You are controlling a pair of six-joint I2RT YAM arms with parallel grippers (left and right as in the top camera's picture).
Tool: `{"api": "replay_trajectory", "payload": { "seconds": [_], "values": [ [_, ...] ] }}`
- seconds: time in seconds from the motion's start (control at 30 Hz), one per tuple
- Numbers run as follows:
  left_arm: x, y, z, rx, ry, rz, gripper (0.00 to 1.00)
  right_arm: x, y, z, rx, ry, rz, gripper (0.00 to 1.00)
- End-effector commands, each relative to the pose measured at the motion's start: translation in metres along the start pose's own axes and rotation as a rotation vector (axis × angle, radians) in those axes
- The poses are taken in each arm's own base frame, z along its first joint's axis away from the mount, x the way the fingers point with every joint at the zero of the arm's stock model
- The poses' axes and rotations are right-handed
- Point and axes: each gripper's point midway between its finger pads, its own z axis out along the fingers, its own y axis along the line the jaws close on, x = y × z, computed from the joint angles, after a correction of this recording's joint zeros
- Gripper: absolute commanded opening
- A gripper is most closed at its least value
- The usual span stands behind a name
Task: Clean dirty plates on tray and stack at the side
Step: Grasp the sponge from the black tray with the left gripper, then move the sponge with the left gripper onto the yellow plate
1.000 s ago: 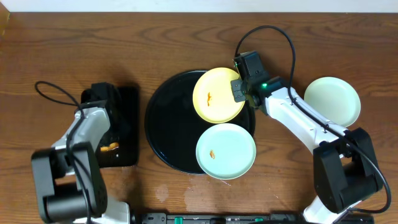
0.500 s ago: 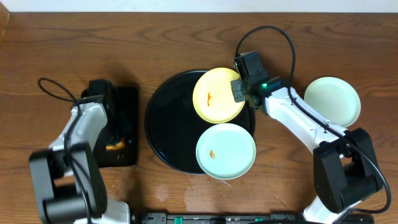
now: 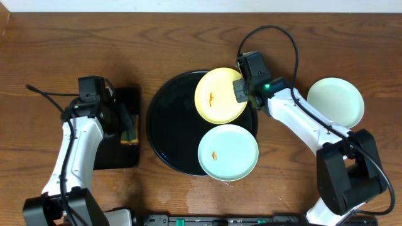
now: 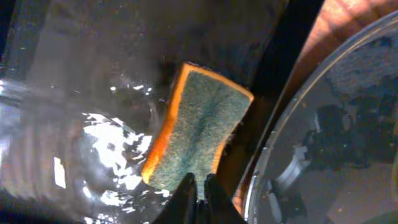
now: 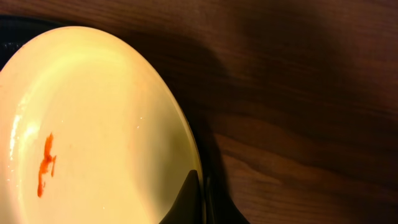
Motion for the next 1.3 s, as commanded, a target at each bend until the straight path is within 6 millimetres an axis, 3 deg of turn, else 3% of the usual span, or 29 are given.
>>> {"api": "replay_trajectory", "payload": {
  "seconds": [0.0,0.07,0.13,0.3,0.47,0.53,0.57,0.6,0.77,0.9,0.97,1.07,1.27],
  "values": [
    [0.001,0.014,0.005,-0.079,0.005,0.010,0.25,-0.009,0.002,-0.010,-0.008,-0.033,0.008,0.01],
    [0.008,0.017,0.015,-0.085,0.028,0.009,0.40,-0.009,0.005,-0.010,-0.022,-0.031,0.008,0.01],
    [0.012,0.019,0.029,-0.087,0.038,0.009,0.46,-0.009,0.005,-0.010,-0.026,-0.030,0.008,0.01],
    [0.019,-0.001,0.059,0.038,0.095,0.083,0.47,-0.009,0.005,-0.010,-0.026,-0.030,0.008,0.01],
    [0.027,0.004,0.083,0.009,0.151,0.121,0.30,-0.009,0.005,-0.010,-0.026,-0.030,0.008,0.01],
    [0.030,0.011,0.091,-0.021,0.169,0.120,0.20,-0.009,0.006,-0.010,-0.030,-0.030,0.009,0.01],
    [0.032,0.014,0.095,-0.039,0.181,0.119,0.09,-0.009,0.007,-0.010,-0.034,-0.029,0.008,0.01],
    [0.034,0.016,0.097,-0.045,0.191,0.118,0.08,-0.009,0.007,-0.010,-0.037,-0.029,0.008,0.01],
    [0.030,0.014,0.084,-0.055,0.201,0.100,0.08,-0.009,0.007,-0.010,-0.037,-0.028,0.008,0.01],
    [0.009,0.007,0.050,-0.070,0.164,0.070,0.08,-0.008,0.007,-0.010,-0.038,-0.028,0.004,0.01],
    [-0.005,-0.007,0.029,-0.033,0.119,0.069,0.07,-0.008,0.010,-0.010,-0.052,-0.024,0.000,0.01],
    [-0.016,-0.050,0.007,0.109,0.053,0.097,0.07,-0.003,0.009,-0.010,-0.052,-0.005,-0.001,0.01],
    [-0.016,-0.142,0.000,0.329,-0.032,0.173,0.07,0.010,0.007,-0.009,-0.040,0.050,0.026,0.01]
  ]
}}
